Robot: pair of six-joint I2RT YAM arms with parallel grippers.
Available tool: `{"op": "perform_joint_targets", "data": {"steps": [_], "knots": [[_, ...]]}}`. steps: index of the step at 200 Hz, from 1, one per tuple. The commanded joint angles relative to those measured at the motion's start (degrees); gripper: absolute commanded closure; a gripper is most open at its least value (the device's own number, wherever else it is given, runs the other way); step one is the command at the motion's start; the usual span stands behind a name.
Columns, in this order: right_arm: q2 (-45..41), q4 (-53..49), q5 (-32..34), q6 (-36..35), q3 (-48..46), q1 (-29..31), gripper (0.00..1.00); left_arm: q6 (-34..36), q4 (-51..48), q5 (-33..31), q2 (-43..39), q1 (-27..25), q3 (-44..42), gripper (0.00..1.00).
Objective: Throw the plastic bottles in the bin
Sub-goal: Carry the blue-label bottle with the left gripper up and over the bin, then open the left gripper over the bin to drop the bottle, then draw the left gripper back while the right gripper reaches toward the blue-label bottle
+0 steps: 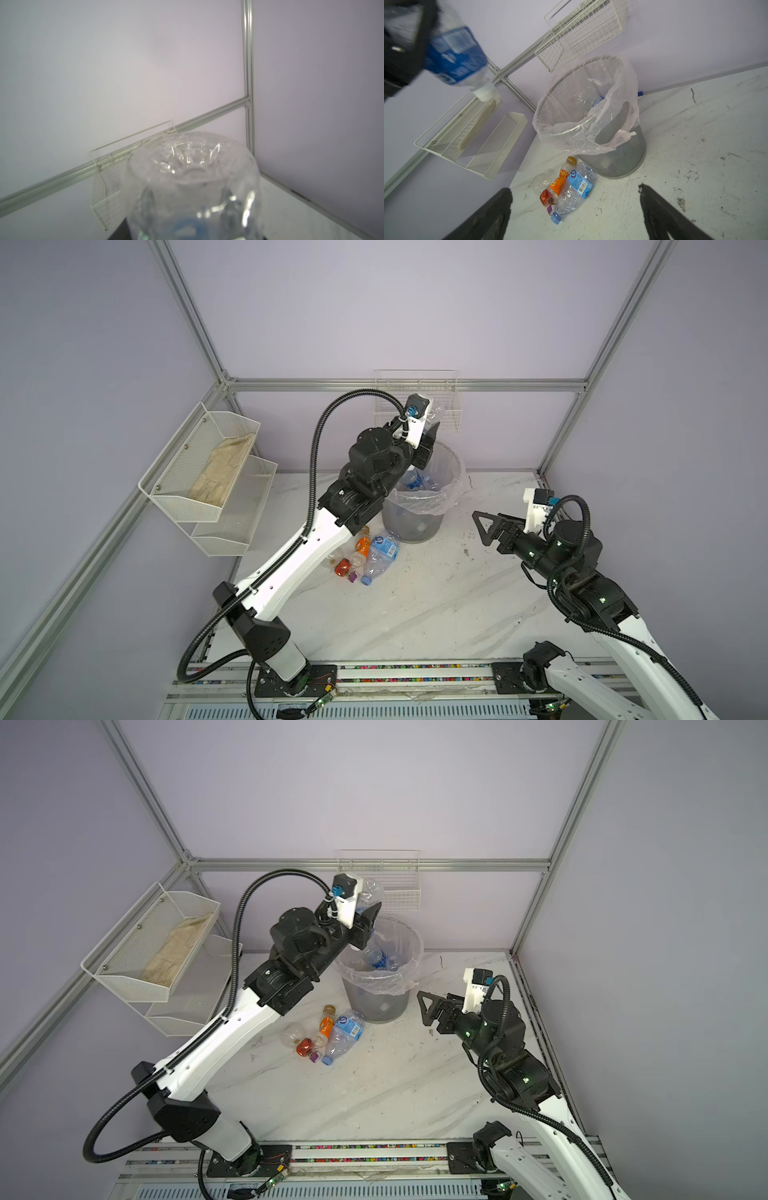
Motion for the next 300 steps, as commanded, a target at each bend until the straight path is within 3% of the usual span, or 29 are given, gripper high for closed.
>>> {"op": "perform_joint_targets", "data": {"steps": [1,15,41,85,162,234,256,300], "knots": [[-0.94,-1.92,-0.16,-1.18,3.10,0.16,0.03,-8.56,-16.37,4.06,4.83,3.91,12.18,0.00],[-1.34,-2.71,0.10,-1.54,3.69,0.15,0.03,-8.66,-20.09,2.34,5.06,3.54,15.84,0.00],[-1.84,-3.03,0.72,-1.73,3.32,0.14,0.02,-8.55,-10.60,5.87,-3.84,3.44,9.45,0.00],[-0.13,-1.42,-0.23,-1.48,2.08,0.20,0.02,-9.25,-8.93,5.62,-12.96,3.37,5.34,0.00],[2.22,-1.87,-3.62,-0.02,0.55,0.17,0.02,-13.94,2.25,4.07,-38.52,3.35,-23.73,0.00],[7.41,6.87,-12.30,5.42,-9.61,0.20,0.03,-18.50,-3.10,-1.86,-57.50,3.35,-46.94,0.00],[9.13,10.47,-14.46,8.02,-13.43,0.28,0.03,-22.75,-5.55,-2.58,-62.03,3.35,-53.29,0.00],[14.01,17.01,-13.65,12.50,-17.28,3.93,0.11,-29.68,-9.81,-3.56,-69.65,3.36,-63.14,0.00]]}}
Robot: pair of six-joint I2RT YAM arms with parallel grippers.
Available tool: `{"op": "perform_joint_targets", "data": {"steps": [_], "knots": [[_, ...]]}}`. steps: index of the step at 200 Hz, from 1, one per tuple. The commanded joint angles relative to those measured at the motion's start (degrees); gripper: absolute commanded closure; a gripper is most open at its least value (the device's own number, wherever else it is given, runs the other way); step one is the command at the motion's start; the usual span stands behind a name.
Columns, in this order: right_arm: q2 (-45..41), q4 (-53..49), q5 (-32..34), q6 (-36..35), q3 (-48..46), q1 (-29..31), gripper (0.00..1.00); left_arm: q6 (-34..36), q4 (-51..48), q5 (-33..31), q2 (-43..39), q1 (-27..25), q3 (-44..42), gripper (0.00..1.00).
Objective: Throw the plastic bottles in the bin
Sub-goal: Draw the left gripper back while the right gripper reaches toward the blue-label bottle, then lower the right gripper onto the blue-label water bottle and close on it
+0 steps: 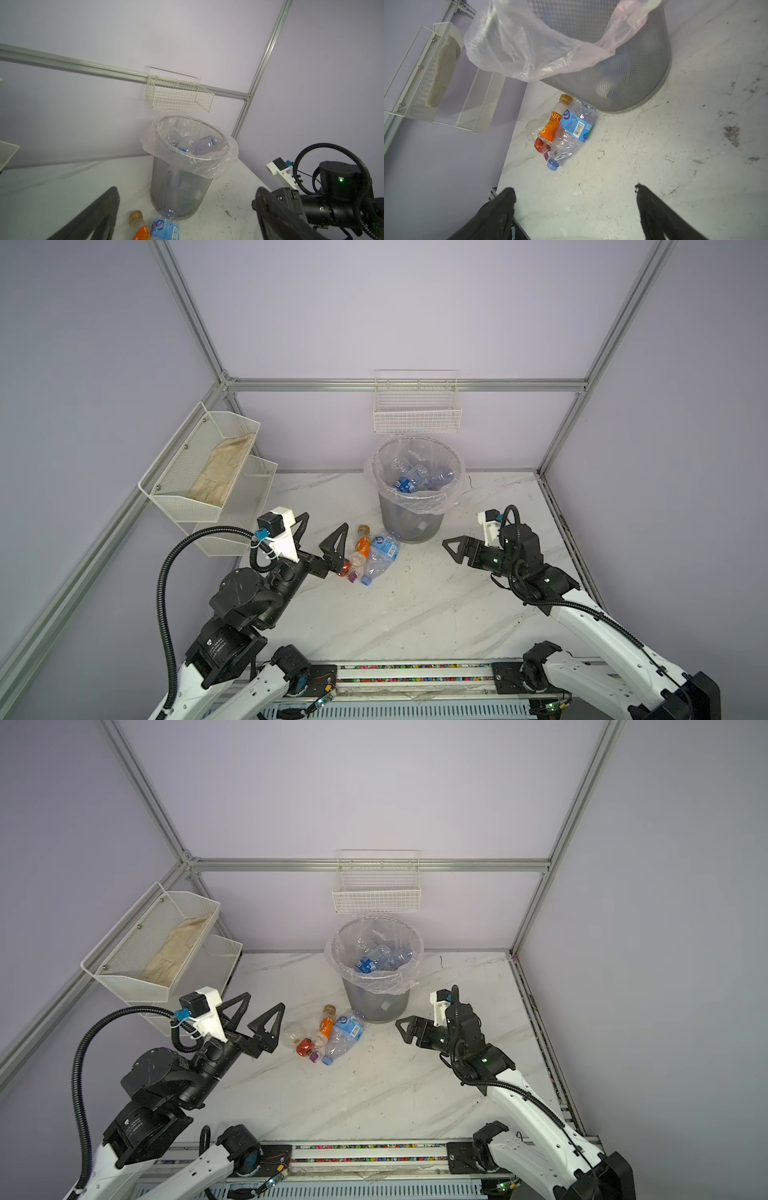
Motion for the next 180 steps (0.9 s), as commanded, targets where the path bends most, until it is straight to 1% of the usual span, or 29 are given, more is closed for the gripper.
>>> {"op": "perform_joint_targets", "data": {"steps": [1,35,59,83,106,122,140,148,180], "knots": [[2.07,6.92,-0.19,3.94,-1.44,2.49,0.11,-5.59,-2.81,-1.25,-2.93,0.01,-4.81,0.00],[9.45,11.56,4.73,7.78,-1.80,9.90,0.13,-11.47,-6.00,-0.14,-6.57,0.01,-10.73,0.01],[15.91,12.73,9.09,10.37,0.36,14.41,0.15,-14.98,-8.66,1.03,-8.49,0.01,-13.37,0.02],[22.11,10.64,14.89,13.89,4.45,17.98,0.18,-17.57,-9.98,2.14,-10.82,0.01,-15.82,0.03],[29.20,6.45,20.06,17.43,10.41,21.12,0.18,-19.68,-11.97,2.57,-13.23,0.01,-17.47,0.04],[33.18,4.44,23.20,19.19,14.50,23.78,0.16,-21.16,-13.00,3.00,-14.73,0.01,-18.49,0.05],[37.34,2.18,26.94,21.62,18.72,26.46,0.13,-22.26,-14.38,3.29,-16.42,0.03,-19.18,0.05],[39.18,0.90,28.10,22.64,20.64,27.22,0.10,-22.80,-14.98,3.27,-17.03,0.05,-19.32,0.05],[45.93,-5.70,32.68,27.15,28.20,29.47,0.04,-23.67,-16.93,3.87,-18.76,0.01,-18.96,0.06]]}}
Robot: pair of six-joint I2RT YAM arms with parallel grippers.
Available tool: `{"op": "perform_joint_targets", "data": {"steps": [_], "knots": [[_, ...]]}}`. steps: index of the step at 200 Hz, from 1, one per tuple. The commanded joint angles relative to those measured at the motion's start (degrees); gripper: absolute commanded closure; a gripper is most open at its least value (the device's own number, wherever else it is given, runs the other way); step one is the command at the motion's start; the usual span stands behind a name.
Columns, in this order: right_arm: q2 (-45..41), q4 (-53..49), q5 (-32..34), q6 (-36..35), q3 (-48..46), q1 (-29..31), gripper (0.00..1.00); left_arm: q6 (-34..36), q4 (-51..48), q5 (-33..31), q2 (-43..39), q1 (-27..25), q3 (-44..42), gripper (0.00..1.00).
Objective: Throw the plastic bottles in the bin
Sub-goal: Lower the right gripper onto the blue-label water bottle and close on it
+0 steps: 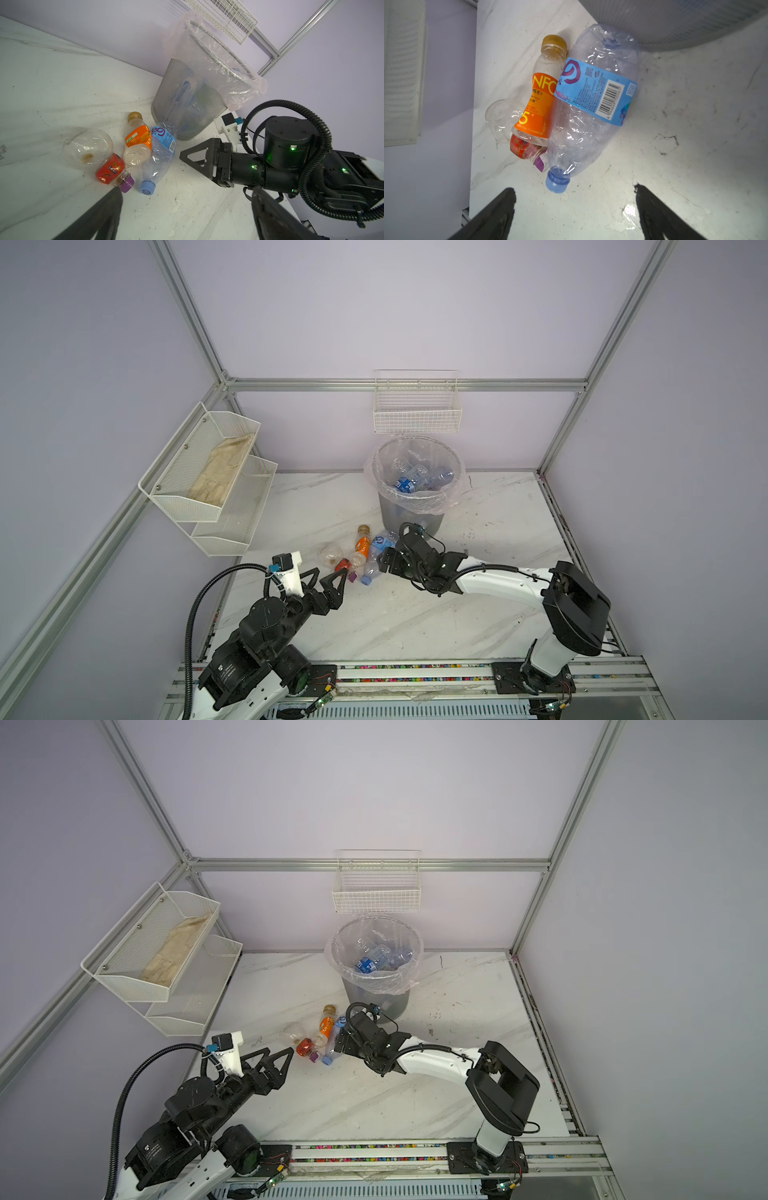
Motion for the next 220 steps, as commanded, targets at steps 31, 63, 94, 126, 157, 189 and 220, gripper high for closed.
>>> {"op": "perform_joint_targets", "data": {"steps": [31,63,94,126,157,189,220], "knots": [[11.35,-20.20,11.65,10.38,15.51,3.22,0.02,-2.46,-2.06,1.52,-3.14,0.01,-1.09,0.06],[16.64,-22.99,12.76,12.35,20.77,4.42,0.04,-2.70,-2.89,1.52,-3.86,0.02,-0.47,0.07],[17.28,-19.85,13.52,13.31,20.11,4.55,0.26,-2.94,-4.58,1.15,-4.81,0.01,0.45,0.07],[19.35,-20.48,13.47,13.66,22.23,4.51,0.27,-3.27,-5.75,0.74,-5.77,0.01,0.74,0.07],[22.34,-20.47,11.98,12.30,24.33,4.51,0.21,-3.49,-5.77,0.93,-5.65,0.01,0.60,0.07],[24.25,-20.39,11.53,11.63,25.75,4.47,0.13,-3.30,-5.71,1.17,-5.08,0.01,0.98,0.07],[26.00,-20.47,11.20,11.19,27.16,4.17,0.08,-2.71,-5.82,1.10,-4.32,0.01,1.69,0.07]]}}
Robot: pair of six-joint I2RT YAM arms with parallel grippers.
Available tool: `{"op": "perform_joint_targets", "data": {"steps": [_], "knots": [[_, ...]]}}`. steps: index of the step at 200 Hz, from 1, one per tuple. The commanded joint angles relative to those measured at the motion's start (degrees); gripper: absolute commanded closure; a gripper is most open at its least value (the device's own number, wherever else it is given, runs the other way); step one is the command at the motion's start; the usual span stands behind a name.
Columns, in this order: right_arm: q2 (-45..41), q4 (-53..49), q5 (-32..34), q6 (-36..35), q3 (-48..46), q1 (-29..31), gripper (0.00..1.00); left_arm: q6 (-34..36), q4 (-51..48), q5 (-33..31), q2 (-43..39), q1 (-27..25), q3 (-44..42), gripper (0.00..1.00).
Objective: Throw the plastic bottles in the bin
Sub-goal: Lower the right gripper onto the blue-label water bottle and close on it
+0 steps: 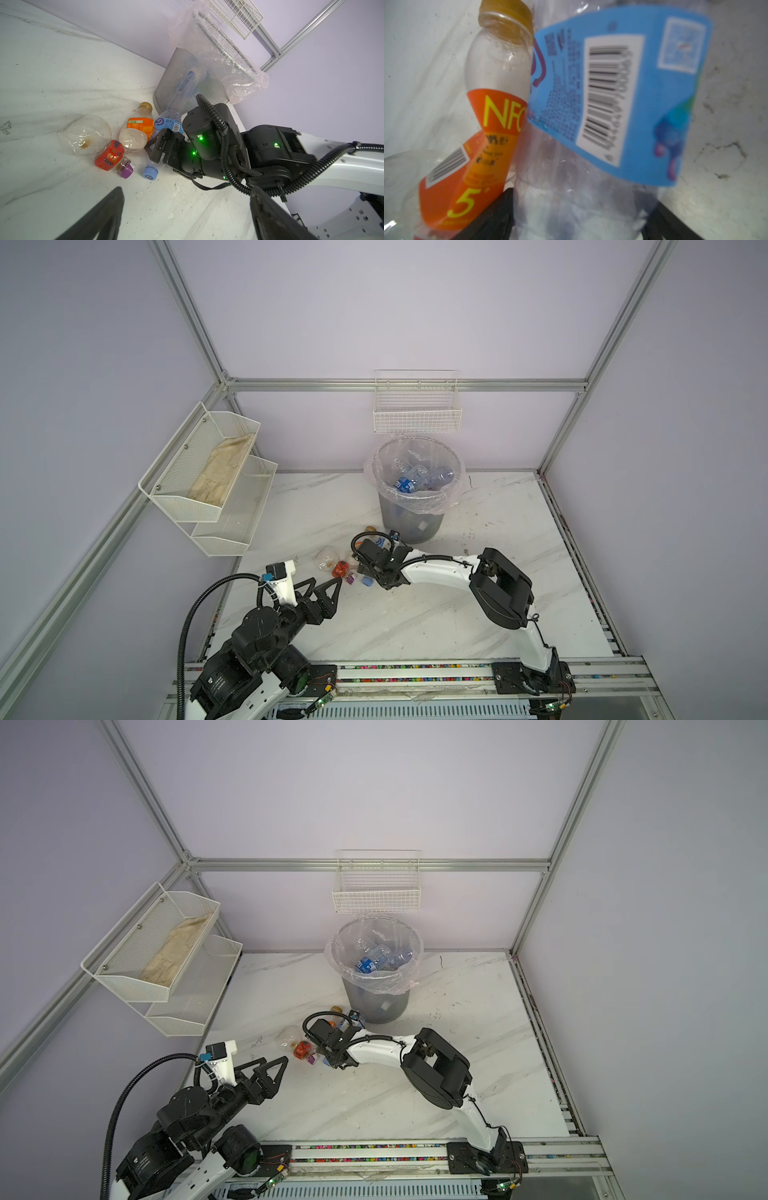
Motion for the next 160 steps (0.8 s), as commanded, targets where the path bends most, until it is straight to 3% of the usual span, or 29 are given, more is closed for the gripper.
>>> {"op": "perform_joint_targets", "data": {"steps": [1,34,100,160], "knots": [[1.51,-2.30,-0.04,0.59,1.99,-0.19,0.07,0.31,0.43,0.33,0.66,0.01,1.64,0.07],[2.16,-1.59,-1.68,0.37,0.58,-0.88,0.11,0.62,0.30,0.37,0.77,0.01,1.93,0.07],[-5.68,0.35,1.77,3.09,-8.62,-0.96,0.40,1.05,-0.04,0.04,1.11,0.01,2.63,0.07],[-13.87,0.56,3.51,4.66,-15.18,-0.98,0.56,1.21,0.29,-0.27,2.42,0.02,3.23,0.07]]}}
